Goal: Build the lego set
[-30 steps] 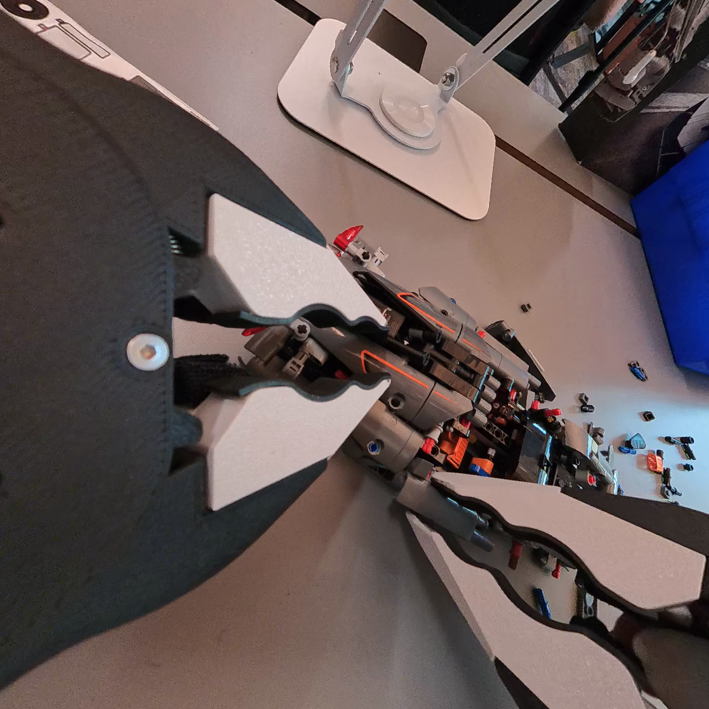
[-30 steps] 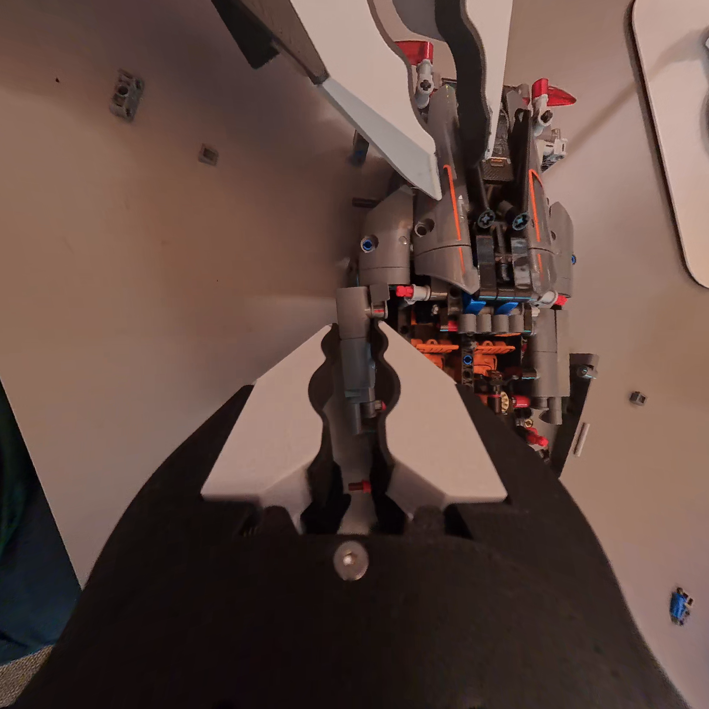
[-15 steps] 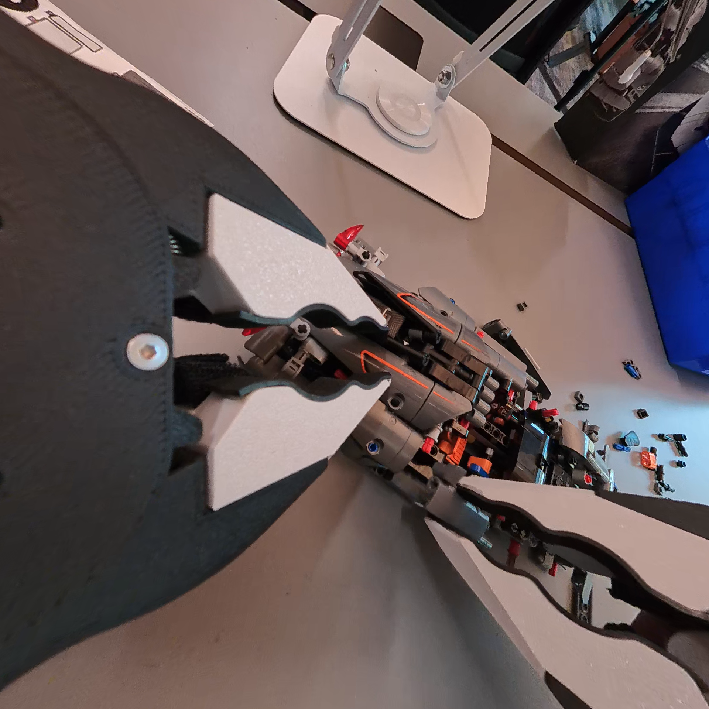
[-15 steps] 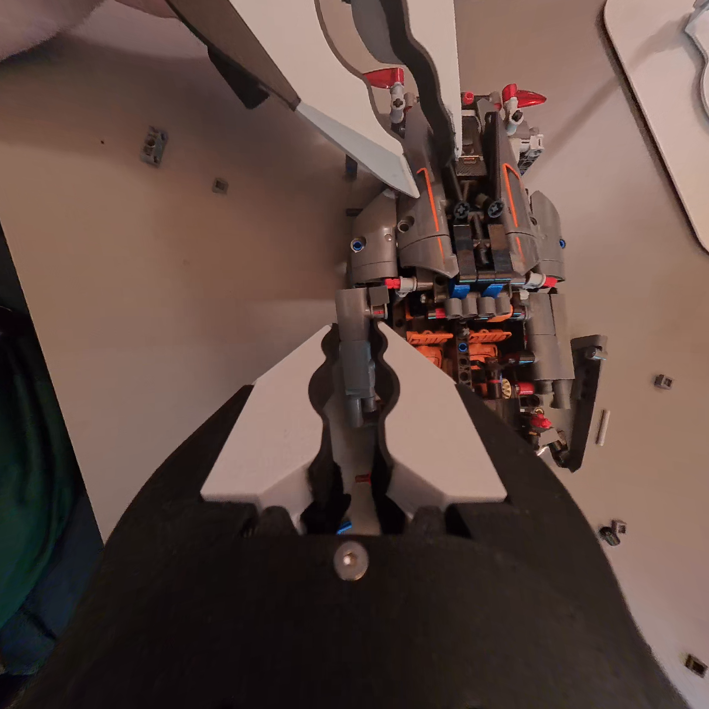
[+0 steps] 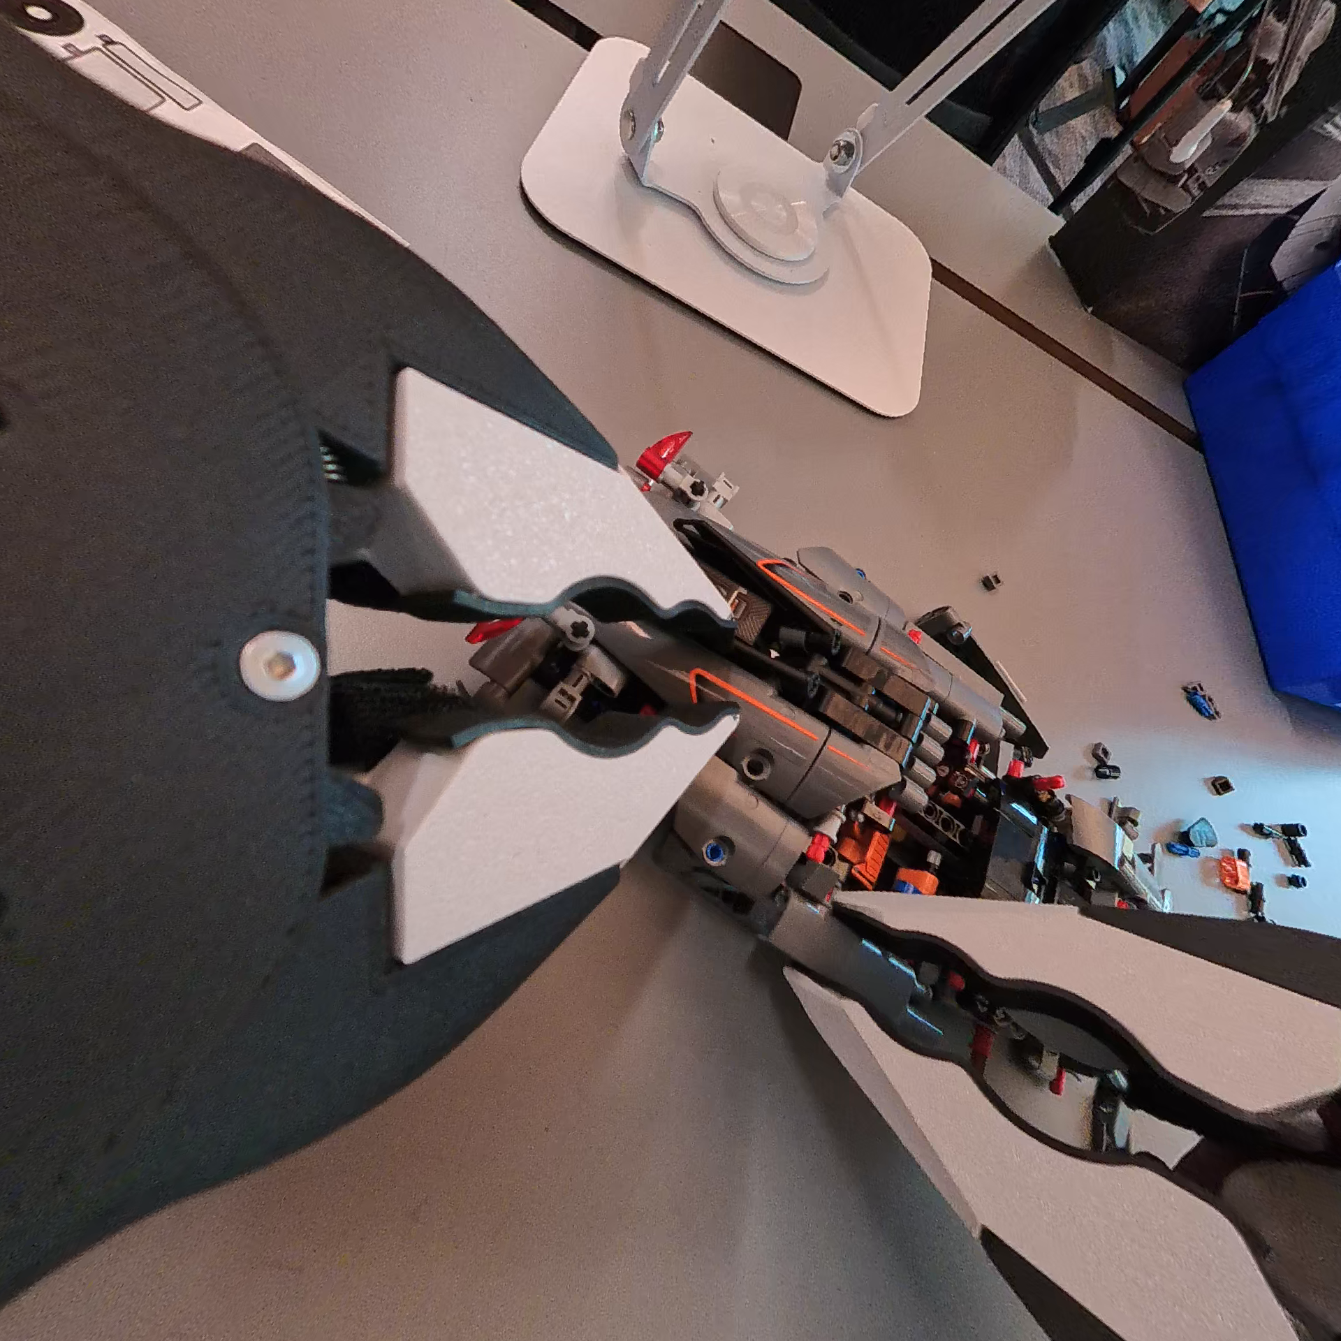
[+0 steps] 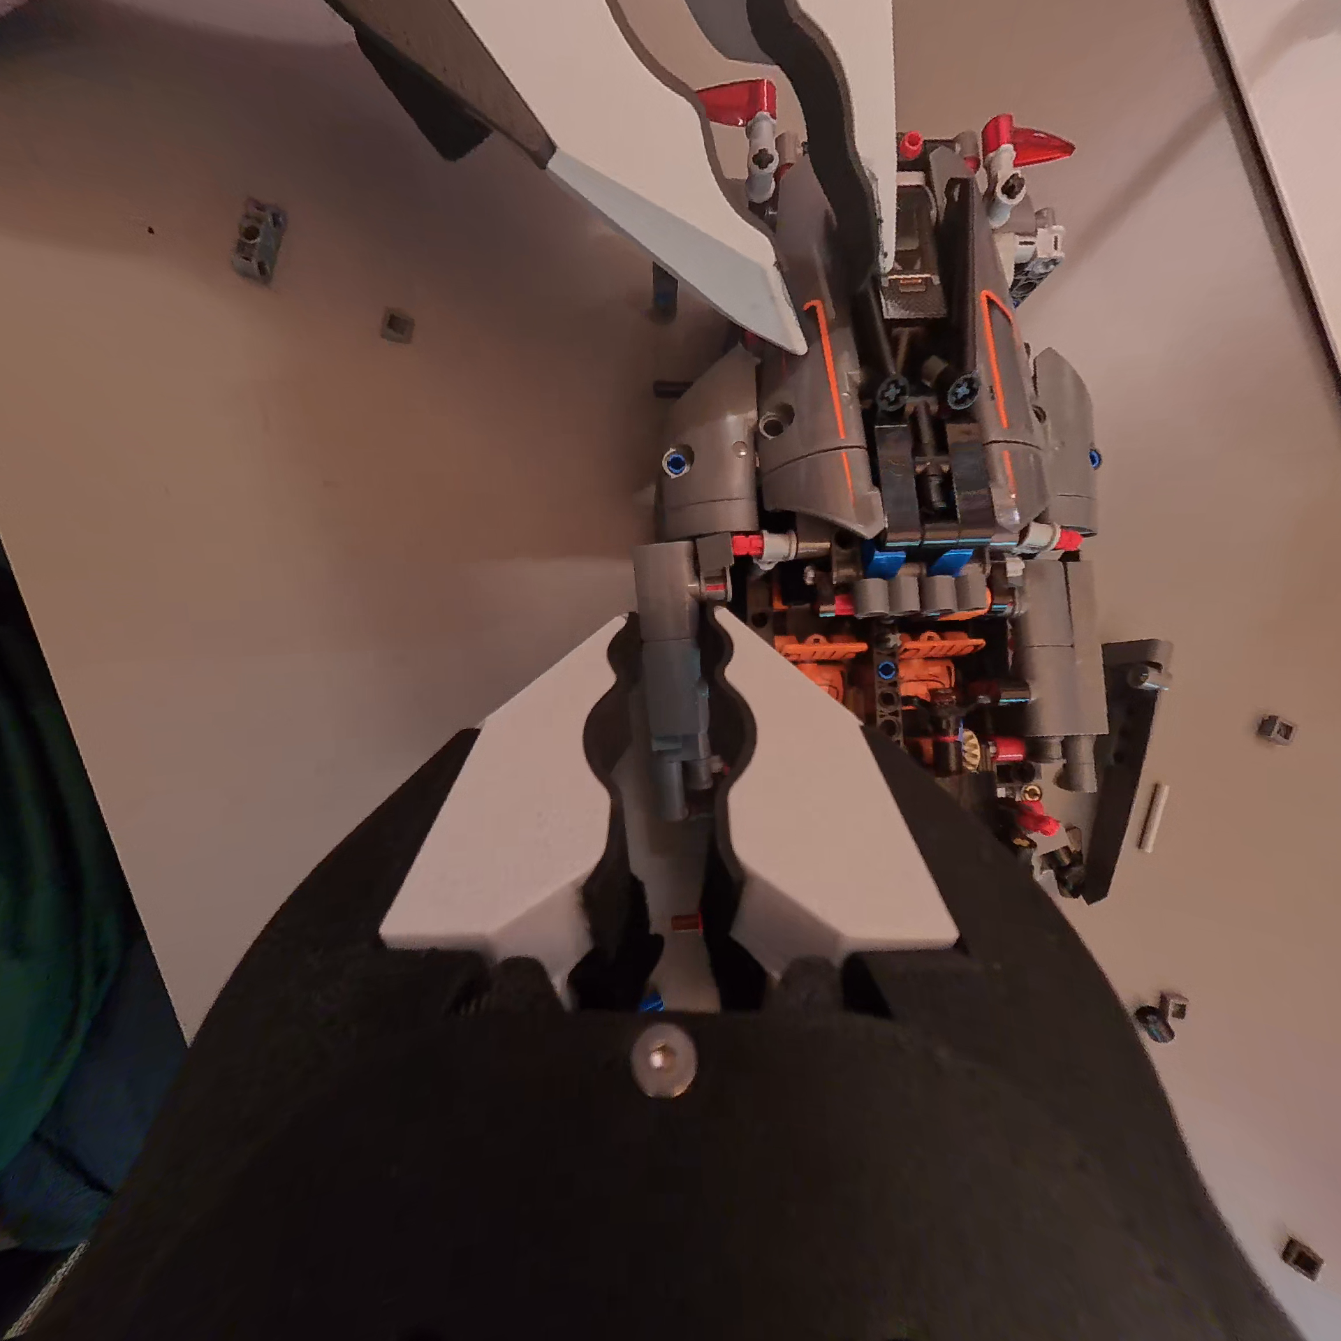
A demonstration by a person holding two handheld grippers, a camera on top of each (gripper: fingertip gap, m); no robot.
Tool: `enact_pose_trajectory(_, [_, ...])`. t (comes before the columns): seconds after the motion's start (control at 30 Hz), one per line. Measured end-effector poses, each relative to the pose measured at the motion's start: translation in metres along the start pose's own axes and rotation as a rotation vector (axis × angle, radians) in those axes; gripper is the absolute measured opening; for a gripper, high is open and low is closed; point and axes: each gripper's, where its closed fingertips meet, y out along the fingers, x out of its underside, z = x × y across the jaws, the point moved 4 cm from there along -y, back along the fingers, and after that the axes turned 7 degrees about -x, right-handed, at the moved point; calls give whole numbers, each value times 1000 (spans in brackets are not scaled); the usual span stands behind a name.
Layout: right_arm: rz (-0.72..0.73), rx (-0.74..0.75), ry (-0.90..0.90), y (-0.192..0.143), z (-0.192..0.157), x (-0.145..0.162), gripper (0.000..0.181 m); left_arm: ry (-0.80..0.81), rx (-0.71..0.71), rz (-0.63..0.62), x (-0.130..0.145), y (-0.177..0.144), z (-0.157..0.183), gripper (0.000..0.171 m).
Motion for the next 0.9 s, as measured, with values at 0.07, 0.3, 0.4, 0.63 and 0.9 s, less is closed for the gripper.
enact_pose_trajectory(0.07, [2, 0, 2, 0, 1, 0, 14, 4, -3, 0, 0, 0, 0, 17])
enact_pose_trajectory(0.3, [65, -23, 11, -5, 0, 3, 14, 172, 18, 70, -6, -11, 21, 41])
enact_pose_trajectory(0.4, [94, -37, 15, -7, 0, 5, 14, 268, 17, 112, -14, -14, 36, 40])
enact_pose_trajectory(0.63, [116, -50, 11, -9, 0, 6, 14, 366, 44, 64, -7, 3, 61, 35])
enact_pose_trajectory(0.9, [161, -78, 9, -13, 1, 8, 14, 355, 3, 75, -6, 5, 57, 23])
